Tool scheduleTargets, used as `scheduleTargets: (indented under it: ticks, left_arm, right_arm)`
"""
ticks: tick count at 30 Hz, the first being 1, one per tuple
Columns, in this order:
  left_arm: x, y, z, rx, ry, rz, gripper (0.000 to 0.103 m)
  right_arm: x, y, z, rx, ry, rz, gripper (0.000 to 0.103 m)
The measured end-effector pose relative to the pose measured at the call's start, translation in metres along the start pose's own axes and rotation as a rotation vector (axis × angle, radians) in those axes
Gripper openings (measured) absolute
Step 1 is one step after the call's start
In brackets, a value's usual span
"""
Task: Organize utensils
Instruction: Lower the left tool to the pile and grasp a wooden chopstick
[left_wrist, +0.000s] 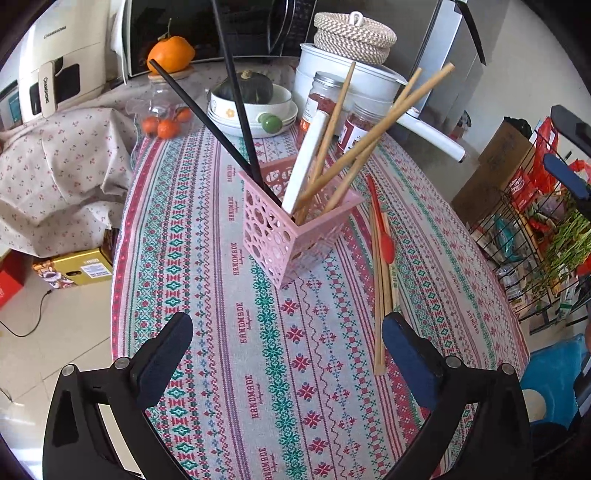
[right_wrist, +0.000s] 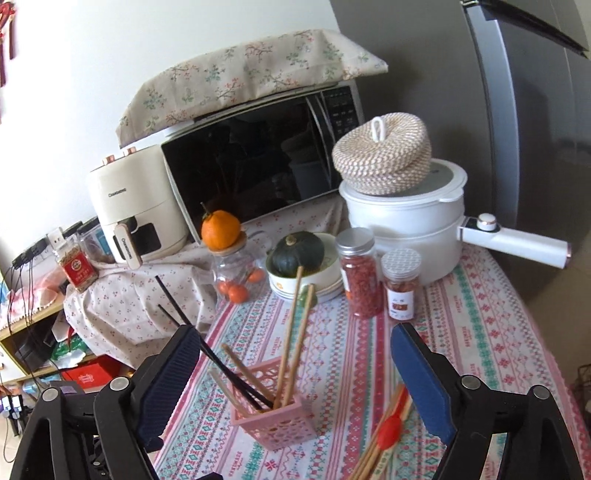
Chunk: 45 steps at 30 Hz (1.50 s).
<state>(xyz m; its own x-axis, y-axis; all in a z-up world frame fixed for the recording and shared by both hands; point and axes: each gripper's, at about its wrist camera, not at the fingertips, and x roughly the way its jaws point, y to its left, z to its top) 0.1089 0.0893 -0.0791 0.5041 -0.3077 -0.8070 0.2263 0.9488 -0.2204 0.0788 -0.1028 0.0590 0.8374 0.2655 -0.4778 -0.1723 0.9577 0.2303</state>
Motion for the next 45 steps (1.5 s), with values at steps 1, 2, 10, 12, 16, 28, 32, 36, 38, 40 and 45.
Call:
scheduleTargets:
  ticks: [1,2,10,12,16,28,32,36,38,40,45]
  left_arm:
    - [0.001,-0.003,-0.001,0.008,0.002,0.0,0.103]
    - [0.003,-0.006,-0.001,0.014,0.003,0.0,0.103]
    - [0.017,-0.022,-0.008,0.055,0.001,0.012,0.103]
    - [0.023,-0.028,-0.009,0.074,-0.004,0.023,0.103]
    - [0.038,-0.04,-0.011,0.111,0.032,0.039,0.103]
    - [0.092,-0.069,-0.006,0.074,0.172,0.042,0.066]
    - [0.107,-0.077,-0.001,0.062,0.173,-0.046,0.037]
    - [0.12,-0.085,0.002,0.061,0.19,-0.088,0.02]
    - [0.122,-0.086,0.004,0.062,0.184,-0.082,0.018]
    - [0.124,-0.087,0.006,0.067,0.187,-0.08,0.018]
    - [0.129,-0.098,0.008,0.104,0.202,-0.084,0.017]
  right_arm:
    - [-0.003,-0.007,-0.002,0.002,0.004,-0.014,0.091]
    - [-0.005,-0.013,-0.005,0.004,0.012,-0.03,0.092]
    - [0.002,-0.06,-0.033,0.038,0.143,-0.129,0.092]
    - [0.006,-0.069,-0.04,0.034,0.18,-0.149,0.092]
    - [0.014,-0.085,-0.054,0.035,0.25,-0.2,0.092]
    - [0.027,-0.108,-0.071,0.072,0.366,-0.243,0.092]
    - [0.03,-0.11,-0.073,0.074,0.385,-0.248,0.092]
    - [0.031,-0.115,-0.075,0.078,0.395,-0.249,0.092]
    - [0.031,-0.117,-0.075,0.081,0.398,-0.25,0.092]
    - [0.03,-0.12,-0.075,0.086,0.399,-0.251,0.092]
    - [0.029,-0.126,-0.076,0.094,0.402,-0.256,0.092]
